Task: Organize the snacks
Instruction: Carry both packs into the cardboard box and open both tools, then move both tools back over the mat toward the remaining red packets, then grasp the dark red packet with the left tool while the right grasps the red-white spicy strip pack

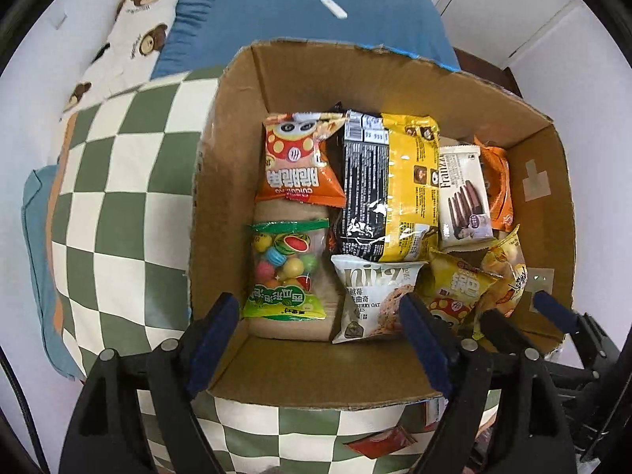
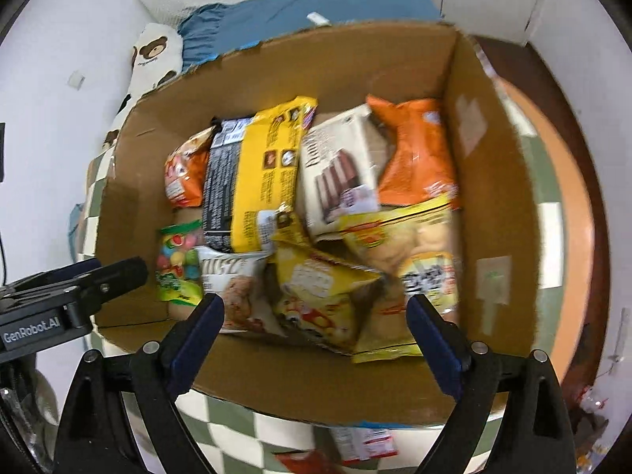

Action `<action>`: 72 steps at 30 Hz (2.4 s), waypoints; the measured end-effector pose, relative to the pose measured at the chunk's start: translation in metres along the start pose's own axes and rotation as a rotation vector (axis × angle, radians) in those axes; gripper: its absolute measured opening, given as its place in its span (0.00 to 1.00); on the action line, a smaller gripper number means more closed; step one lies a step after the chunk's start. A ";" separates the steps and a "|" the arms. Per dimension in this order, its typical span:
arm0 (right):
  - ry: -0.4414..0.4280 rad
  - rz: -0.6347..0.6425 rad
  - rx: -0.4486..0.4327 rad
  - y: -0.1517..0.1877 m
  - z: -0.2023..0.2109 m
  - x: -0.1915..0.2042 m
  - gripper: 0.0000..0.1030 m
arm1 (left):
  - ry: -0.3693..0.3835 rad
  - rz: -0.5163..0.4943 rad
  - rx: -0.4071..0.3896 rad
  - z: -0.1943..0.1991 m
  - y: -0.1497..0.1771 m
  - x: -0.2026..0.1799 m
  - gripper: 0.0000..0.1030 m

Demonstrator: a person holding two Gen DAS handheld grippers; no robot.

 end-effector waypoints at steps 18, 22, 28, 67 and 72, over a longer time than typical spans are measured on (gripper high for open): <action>0.078 0.020 -0.318 0.060 0.111 -0.012 0.93 | -0.033 -0.080 -0.370 0.095 0.081 -0.011 0.80; 0.094 0.029 -0.390 0.081 0.137 -0.011 0.93 | -0.030 -0.098 -0.445 0.119 0.103 -0.018 0.80; 0.141 0.044 -0.521 0.117 0.180 -0.007 0.93 | -0.024 -0.130 -0.517 0.144 0.132 -0.031 0.80; -0.026 -0.151 -0.085 0.198 0.014 -0.104 0.70 | -0.044 -0.435 0.101 -0.122 0.258 -0.099 0.55; -0.022 -0.050 -0.055 0.171 -0.013 -0.067 0.70 | -0.001 -0.122 0.113 -0.120 0.226 -0.030 0.55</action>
Point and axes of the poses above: each gripper's, at about its wrist camera, not at the fingertips, and z roughly against the way its jaws point, x to its left, y to its underside, the point moved 2 cm from there along -z, roughly the way its jaws point, and after that the axes turned 1 degree about z, right-handed, at the moved point
